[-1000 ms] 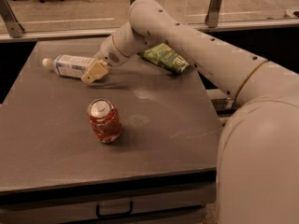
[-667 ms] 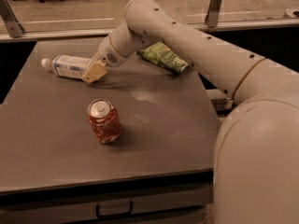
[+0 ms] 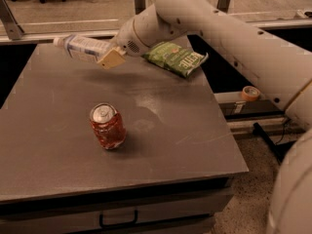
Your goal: Pick blue plastic bottle
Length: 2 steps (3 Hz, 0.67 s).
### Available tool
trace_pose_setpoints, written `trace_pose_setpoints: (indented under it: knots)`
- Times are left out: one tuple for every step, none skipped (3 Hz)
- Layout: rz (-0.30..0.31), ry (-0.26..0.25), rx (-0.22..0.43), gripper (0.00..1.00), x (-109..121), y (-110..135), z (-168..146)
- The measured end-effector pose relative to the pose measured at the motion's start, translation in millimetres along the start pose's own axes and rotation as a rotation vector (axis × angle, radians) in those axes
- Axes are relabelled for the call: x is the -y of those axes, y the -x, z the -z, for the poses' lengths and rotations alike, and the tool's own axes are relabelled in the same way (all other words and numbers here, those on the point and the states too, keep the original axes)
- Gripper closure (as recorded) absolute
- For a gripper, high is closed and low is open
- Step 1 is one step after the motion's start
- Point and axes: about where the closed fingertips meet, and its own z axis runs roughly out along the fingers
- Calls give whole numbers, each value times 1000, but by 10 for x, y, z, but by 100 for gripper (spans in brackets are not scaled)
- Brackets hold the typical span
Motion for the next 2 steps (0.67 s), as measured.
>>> trace_pose_setpoints:
  knots:
    - [14,-73,26,100,60,108,397]
    - [15,-82,28,100,71,112,449]
